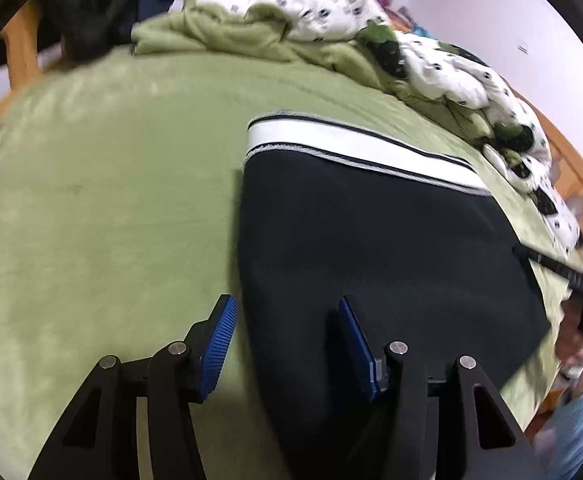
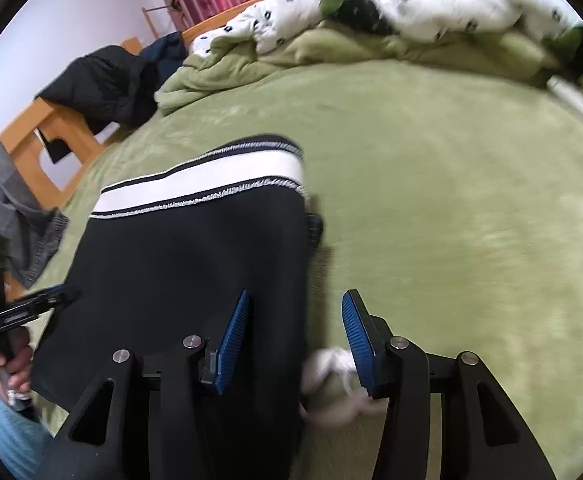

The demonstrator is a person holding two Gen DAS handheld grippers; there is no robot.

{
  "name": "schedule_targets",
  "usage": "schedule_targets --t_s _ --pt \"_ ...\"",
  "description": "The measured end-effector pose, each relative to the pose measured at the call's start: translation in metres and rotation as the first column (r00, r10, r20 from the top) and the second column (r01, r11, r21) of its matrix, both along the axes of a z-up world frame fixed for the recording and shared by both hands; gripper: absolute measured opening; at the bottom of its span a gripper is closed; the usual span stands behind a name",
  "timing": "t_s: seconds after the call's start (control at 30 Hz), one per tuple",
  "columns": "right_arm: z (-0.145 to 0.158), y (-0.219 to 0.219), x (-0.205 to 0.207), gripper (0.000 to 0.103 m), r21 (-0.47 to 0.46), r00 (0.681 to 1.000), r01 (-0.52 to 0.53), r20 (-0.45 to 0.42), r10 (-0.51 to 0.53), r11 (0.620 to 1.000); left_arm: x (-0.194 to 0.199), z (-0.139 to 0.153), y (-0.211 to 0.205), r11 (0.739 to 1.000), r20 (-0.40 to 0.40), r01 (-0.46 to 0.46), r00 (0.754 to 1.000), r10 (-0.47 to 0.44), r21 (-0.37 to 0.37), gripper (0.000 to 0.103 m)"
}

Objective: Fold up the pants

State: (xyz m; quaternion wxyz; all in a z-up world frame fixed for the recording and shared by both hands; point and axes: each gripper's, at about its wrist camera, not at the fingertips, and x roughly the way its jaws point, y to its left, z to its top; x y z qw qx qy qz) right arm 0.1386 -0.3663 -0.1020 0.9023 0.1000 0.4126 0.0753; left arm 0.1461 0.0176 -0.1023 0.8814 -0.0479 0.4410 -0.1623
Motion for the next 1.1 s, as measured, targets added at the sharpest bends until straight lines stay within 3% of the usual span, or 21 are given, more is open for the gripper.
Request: schedule_targets --t_s 0.17,0.27,0.33,0.5,0.57,0.6,0.67,0.7,0.77,0.9,1.0,1.1 --pt "0.013 0.007 -0.048 0.04 -0.002 0.997 -0.022 0.068 0.022 1.0 -0.072 0.015 0.006 0.983 0.069 0.13 0.988 -0.14 0.133 0.059" --pt "0.008 0.016 -0.07 0.04 -0.076 0.996 -0.025 0.083 0.031 0.997 -0.114 0.013 -0.003 0.944 0.085 0.241 0.96 -0.265 0.226 0.06" --pt "0.002 0.021 -0.077 0.04 -0.069 0.998 -0.033 0.058 0.037 0.997 -0.131 0.008 -0.012 0.922 0.124 0.224 0.954 -0.275 0.316 0.06" --pt "-0.007 0.024 -0.088 0.04 -0.075 0.999 -0.013 0.033 0.015 0.997 -0.126 -0.021 -0.046 0.864 0.115 0.203 0.952 -0.285 0.46 0.059" --pt "-0.004 0.023 -0.093 0.04 -0.074 0.999 0.005 0.037 -0.002 0.997 -0.125 -0.027 -0.054 0.836 0.133 0.173 0.951 -0.279 0.52 0.043" --pt "-0.002 0.022 -0.095 0.04 -0.067 0.999 0.01 0.035 -0.007 0.998 -0.121 -0.026 -0.054 0.851 0.155 0.15 0.953 -0.26 0.502 0.016" --pt "-0.003 0.023 -0.096 0.039 -0.055 1.0 0.012 0.03 -0.01 0.998 -0.115 -0.006 -0.04 0.94 0.226 0.065 0.963 -0.147 0.335 0.012" --pt "-0.005 0.026 -0.097 0.039 -0.066 1.0 0.009 0.025 -0.007 0.998 -0.115 0.009 -0.022 0.986 0.275 0.022 0.959 -0.069 0.168 0.012" --pt "-0.01 0.033 -0.096 0.039 -0.101 1.0 0.005 0.014 -0.004 0.995 -0.114 0.012 -0.009 0.997 0.286 -0.011 0.958 -0.01 0.072 0.012" --pt "-0.027 0.038 -0.092 0.039 -0.125 1.0 -0.004 -0.028 0.001 0.992 -0.114 -0.036 -0.012 0.982 0.181 -0.015 0.983 -0.02 0.191 0.012" --pt "-0.031 0.04 -0.092 0.039 -0.158 0.999 -0.025 -0.039 0.019 0.987 -0.126 -0.033 -0.002 0.991 0.166 0.007 0.986 -0.029 0.13 0.015" --pt "-0.016 0.037 -0.097 0.039 -0.146 1.0 -0.026 -0.004 0.026 0.989 -0.142 -0.019 0.008 0.994 0.163 0.011 0.986 -0.028 0.107 0.018"
